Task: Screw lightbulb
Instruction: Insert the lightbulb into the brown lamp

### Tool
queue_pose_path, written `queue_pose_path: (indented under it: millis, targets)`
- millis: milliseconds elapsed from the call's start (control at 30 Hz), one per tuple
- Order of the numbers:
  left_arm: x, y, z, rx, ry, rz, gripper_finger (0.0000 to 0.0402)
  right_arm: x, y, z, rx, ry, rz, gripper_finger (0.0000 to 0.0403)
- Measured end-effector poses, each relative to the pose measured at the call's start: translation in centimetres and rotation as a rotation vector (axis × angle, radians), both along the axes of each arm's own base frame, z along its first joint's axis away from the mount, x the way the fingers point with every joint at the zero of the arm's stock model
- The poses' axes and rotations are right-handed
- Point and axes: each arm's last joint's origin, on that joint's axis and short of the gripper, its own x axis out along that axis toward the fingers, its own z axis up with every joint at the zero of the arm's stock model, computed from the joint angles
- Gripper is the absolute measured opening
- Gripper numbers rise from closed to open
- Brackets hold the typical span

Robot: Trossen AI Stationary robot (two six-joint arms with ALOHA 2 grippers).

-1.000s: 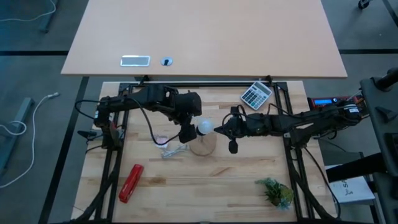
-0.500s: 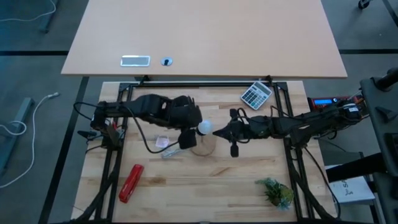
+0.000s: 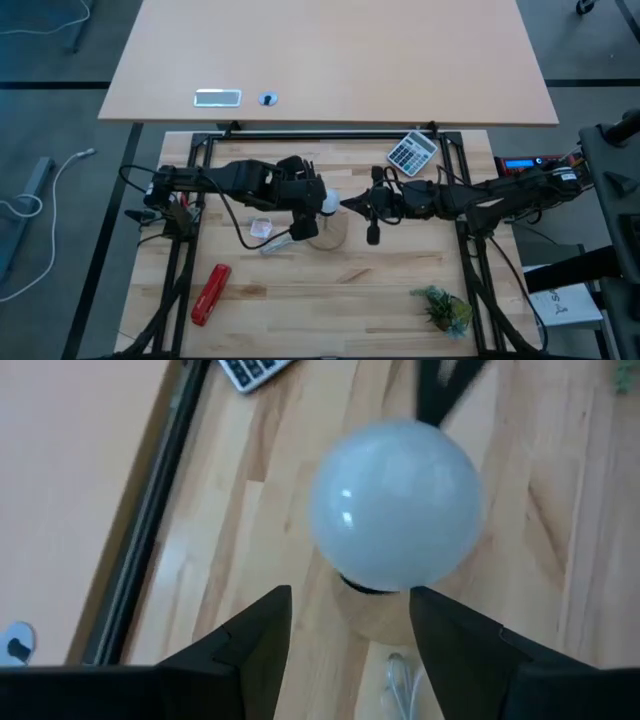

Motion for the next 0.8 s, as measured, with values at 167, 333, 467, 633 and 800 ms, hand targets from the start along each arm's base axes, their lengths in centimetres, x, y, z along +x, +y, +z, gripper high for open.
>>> queue_pose_path:
  millis: [167, 333, 467, 633, 800]
  targets:
    - [0.2, 0.1, -0.9, 0.024, 0.01, 0.014, 0.0195, 0.0, -0.2, -0.1, -0.003, 0.013, -0.021, 0.0]
    - [-0.1, 0.3, -0.7, 0.049, 0.004, 0.024, 0.0189, 0.0, -0.5, -0.1, -0.003, 0.009, -0.034, 0.0]
    - [-0.2, 0.3, -0.2, 0.044, -0.012, 0.03, 0.0182, 0.0, -0.6, -0.1, -0.004, 0.014, -0.04, 0.0]
    - [-1.0, 0.0, -0.2, 0.013, 0.005, 0.089, 0.0172, -0.2, -0.8, -0.5, -0.009, 0.058, -0.097, 0.0]
    - [-1.1, 0.0, -0.9, 0.03, 0.044, 0.11, 0.0161, -0.4, -1.1, -0.7, -0.03, 0.088, -0.209, 0.0]
